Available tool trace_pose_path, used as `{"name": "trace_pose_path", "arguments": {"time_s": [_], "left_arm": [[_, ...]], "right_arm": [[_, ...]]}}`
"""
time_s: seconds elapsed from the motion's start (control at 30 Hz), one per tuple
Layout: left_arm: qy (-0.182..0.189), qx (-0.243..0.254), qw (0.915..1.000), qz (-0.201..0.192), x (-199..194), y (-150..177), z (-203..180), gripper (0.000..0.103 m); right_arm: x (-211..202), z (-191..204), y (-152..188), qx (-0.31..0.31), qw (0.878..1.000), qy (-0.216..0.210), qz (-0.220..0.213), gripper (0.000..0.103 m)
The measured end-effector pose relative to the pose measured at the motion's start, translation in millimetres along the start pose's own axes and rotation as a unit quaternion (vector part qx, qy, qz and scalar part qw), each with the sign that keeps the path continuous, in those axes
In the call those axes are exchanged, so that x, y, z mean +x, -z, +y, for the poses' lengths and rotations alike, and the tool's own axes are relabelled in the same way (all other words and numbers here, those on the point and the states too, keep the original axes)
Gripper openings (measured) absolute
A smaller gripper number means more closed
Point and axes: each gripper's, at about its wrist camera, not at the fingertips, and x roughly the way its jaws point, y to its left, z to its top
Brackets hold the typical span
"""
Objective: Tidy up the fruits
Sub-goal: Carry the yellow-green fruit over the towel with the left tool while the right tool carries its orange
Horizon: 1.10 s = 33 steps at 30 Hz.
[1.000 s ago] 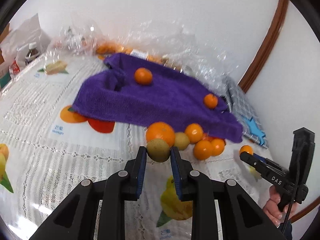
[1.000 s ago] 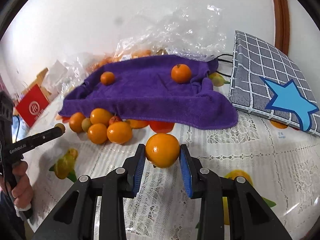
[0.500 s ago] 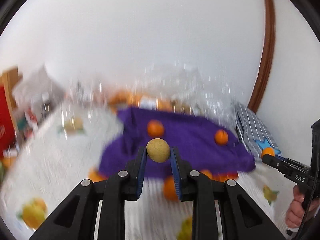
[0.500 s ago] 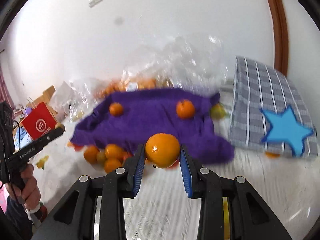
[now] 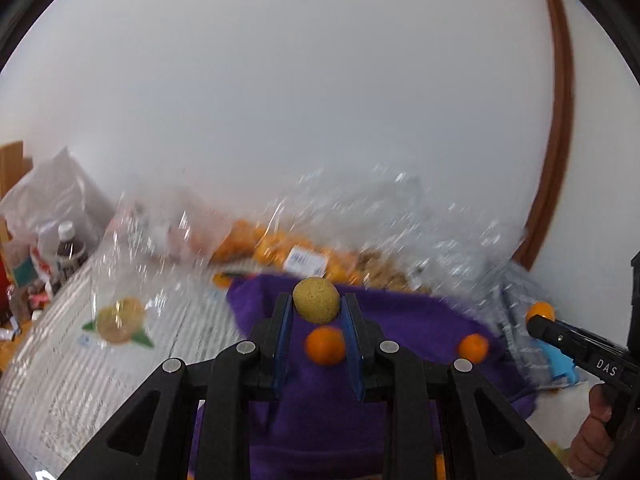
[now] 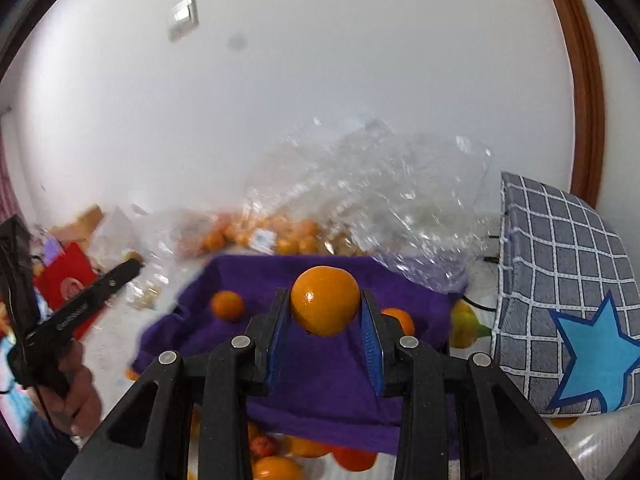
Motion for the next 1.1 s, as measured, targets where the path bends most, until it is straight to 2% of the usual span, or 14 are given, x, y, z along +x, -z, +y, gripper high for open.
{"name": "trace_pose_path", "arguments": {"time_s": [0.17, 0.33, 0.5, 0.7, 0.9, 1.1], "left_arm": [[-0.002, 0.009, 0.9993, 0.037, 24, 17, -3, 0.024], [0.002, 0.025, 0.9986, 0.047, 28, 23, -10, 0.024], [0.011, 0.003, 0.9969, 0.078, 41, 24, -2, 0.024], [0.026, -0.026, 0.9924, 0.117, 55, 27, 10, 0.024], [0.034, -0.016, 0.9909, 0.129, 57, 30, 5, 0.024], [0.041, -0.001, 0.99, 0.135, 58, 32, -2, 0.024]], "right_arm": [[32, -10, 20, 0.005, 0.999, 0.013, 0.041, 0.034], [40, -24, 27, 0.019, 0.999, 0.016, 0.043, 0.034], [49, -43, 34, 0.044, 0.997, 0.029, 0.061, 0.034], [54, -40, 40, 0.023, 0.996, 0.037, 0.078, 0.034], [65, -44, 47, 0.026, 0.993, 0.047, 0.106, 0.034], [67, -44, 47, 0.024, 0.992, 0.052, 0.11, 0.034]]}}
